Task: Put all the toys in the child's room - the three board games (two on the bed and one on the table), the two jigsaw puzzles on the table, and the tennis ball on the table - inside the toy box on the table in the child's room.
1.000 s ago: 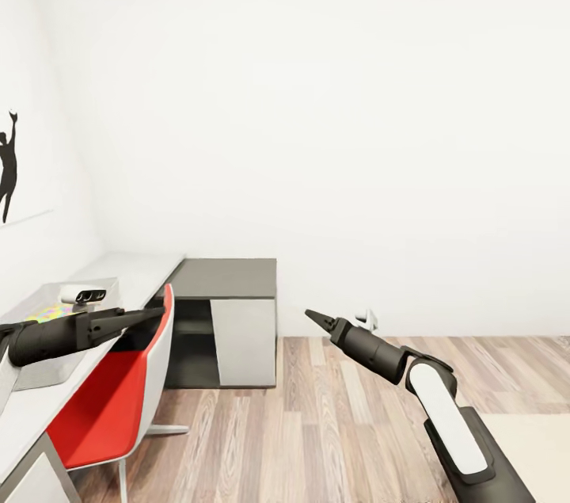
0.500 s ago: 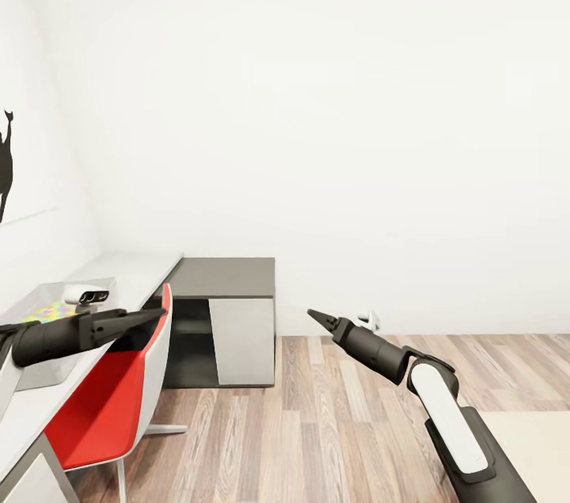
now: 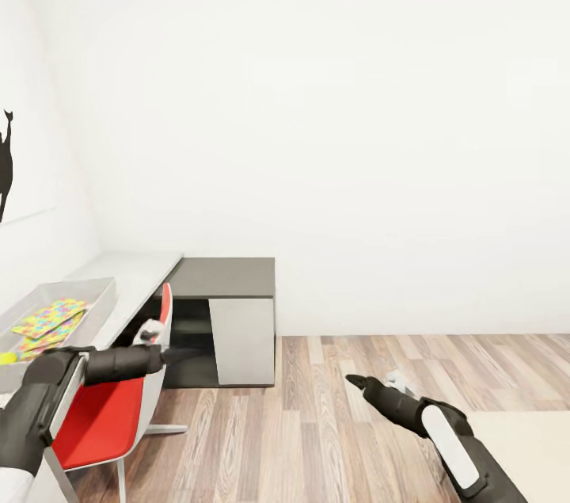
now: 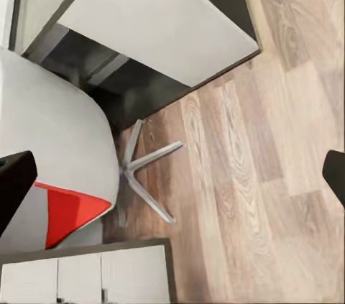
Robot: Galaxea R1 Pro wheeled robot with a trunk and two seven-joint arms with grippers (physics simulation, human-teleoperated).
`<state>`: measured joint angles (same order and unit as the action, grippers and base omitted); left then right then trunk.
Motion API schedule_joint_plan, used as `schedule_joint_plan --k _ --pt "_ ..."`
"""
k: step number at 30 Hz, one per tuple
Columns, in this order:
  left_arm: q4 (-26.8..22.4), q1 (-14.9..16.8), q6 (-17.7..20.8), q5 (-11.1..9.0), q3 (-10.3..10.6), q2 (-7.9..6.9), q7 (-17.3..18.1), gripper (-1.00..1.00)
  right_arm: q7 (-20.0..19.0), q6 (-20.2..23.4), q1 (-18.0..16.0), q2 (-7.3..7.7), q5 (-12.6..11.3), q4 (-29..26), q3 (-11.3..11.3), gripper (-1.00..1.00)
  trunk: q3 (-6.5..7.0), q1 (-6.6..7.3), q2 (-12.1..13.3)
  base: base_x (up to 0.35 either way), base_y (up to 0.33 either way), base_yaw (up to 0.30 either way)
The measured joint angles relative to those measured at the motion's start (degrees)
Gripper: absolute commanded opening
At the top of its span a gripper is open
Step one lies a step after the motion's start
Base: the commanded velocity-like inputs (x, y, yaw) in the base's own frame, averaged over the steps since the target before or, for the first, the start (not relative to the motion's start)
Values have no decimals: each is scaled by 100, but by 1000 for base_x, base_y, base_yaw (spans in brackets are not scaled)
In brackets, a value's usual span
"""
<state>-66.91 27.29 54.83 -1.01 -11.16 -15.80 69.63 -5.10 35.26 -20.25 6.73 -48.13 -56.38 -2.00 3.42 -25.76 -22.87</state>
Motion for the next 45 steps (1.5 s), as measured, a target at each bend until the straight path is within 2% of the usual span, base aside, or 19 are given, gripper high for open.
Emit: schedule_joint_plan --k 1,3,4,6,7,9,11,12,14,15,17,18,19,20,22,26,33,42,45 --pt "299 -1 -155 207 90 94 -342 100 -2 -201 15 6 135 269 -1 100 -1 0 1 0 0 0" --pt "697 0 -334 376 163 204 -670 100 -6 -436 24 10 281 597 -13 100 0 0 0 0 0 0" --pt "1105 -2 -532 510 212 304 -973 100 -10 -675 30 8 468 934 -31 100 -2 0 1 0 0 0" --pt "1571 0 -752 589 253 385 -1265 100 -10 -921 30 -2 684 1308 -46 100 0 0 0 0 0 0" --pt "2010 -1 -996 655 280 437 -1544 100 -11 -1168 32 -18 939 1665 -54 100 -2 0 0 0 0 0" --pt "2490 1 -1271 683 299 474 -1843 100 -13 -1445 31 -36 1231 2050 -53 100 0 0 0 0 0 0" --pt "3378 -2 -1873 737 328 510 -2497 100 -7 -2030 33 -79 1854 2785 -51 100 -2 0 1 0 0 0" --pt "3622 1 -2040 731 333 516 -2684 100 -4 -2181 31 -93 2008 2989 -50 100 0 0 0 0 0 0" --pt "4556 -2 -2749 752 349 531 -3515 100 13 -2701 33 -176 2530 3772 -47 100 -3 1 0 0 0 0" --pt "4823 3 -2947 740 345 535 -3762 100 18 -2826 31 -194 2641 3986 -45 100 -1 0 0 0 0 0" --pt "5735 -4 -3727 744 351 557 -4776 100 47 -3273 32 -234 2943 4718 -42 100 -3 0 0 0 0 0" --pt "6137 -18 -4117 738 350 592 -5293 100 71 -3449 31 -243 3028 5005 -42 100 -2 1 -1 0 0 0" --pt "6312 -33 -4317 730 339 620 -5556 100 83 -3526 29 -247 3061 5121 -42 100 -1 0 -1 0 0 0" --pt "6539 -96 -4666 731 341 671 -6035 100 111 -3637 28 -255 3108 5275 -43 100 -2 0 -1 0 0 0" --pt "6715 -345 -5108 729 336 725 -6675 100 162 -3740 67 -259 3149 5409 -44 100 -2 1 -1 0 0 0" --pt "6840 -952 -5755 733 337 795 -7524 100 273 -3831 339 -249 3180 5514 -44 100 -3 1 -1 0 0 0" --pt "6883 -1694 -6200 725 341 836 -7913 100 413 -3863 864 -242 3183 5549 -47 100 -2 1 -2 0 0 0" --pt "6863 -1832 -6273 715 326 844 -7963 100 599 -3866 1074 -174 3158 5557 -45 100 -14 0 -1 0 0 0" --pt "6862 -1838 -6277 714 307 1017 -7934 100 615 -3862 1088 -169 3158 5556 -48 100 -37 0 -1 0 0 0"
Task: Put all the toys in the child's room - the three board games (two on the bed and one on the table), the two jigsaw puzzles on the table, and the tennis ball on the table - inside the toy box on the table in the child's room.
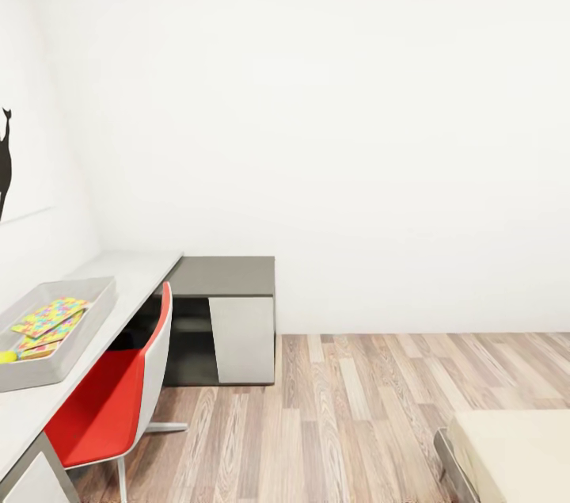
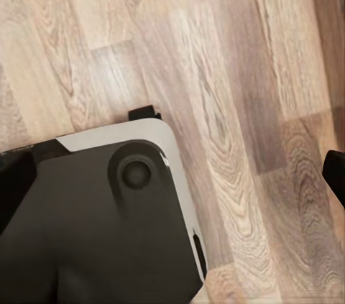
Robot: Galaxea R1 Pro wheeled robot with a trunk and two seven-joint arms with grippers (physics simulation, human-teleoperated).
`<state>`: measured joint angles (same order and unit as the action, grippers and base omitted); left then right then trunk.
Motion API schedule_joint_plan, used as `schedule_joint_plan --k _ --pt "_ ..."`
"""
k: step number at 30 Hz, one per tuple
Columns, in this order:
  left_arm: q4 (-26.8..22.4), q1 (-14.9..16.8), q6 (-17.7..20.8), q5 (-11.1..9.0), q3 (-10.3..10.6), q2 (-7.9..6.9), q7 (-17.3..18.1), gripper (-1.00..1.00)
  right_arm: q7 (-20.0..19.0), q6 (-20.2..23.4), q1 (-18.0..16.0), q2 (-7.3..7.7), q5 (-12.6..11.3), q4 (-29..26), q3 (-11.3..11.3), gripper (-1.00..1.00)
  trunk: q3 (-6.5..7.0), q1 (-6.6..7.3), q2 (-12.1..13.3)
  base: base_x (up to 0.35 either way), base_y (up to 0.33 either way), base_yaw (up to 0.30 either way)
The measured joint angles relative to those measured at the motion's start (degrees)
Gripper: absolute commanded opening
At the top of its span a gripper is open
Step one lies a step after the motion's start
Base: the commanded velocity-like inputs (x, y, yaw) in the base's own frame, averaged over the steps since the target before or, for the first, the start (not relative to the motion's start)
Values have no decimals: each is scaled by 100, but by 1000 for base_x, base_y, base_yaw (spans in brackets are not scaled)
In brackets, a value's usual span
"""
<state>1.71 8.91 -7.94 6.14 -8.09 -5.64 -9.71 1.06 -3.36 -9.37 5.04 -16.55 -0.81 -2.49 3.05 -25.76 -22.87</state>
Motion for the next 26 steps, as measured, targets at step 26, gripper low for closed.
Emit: schedule_joint_plan --k 26 --pt "4 -6 1 14 26 426 17 100 8 -183 7 -386 -47 7 19 100 -84 0 -1 0 0 0"
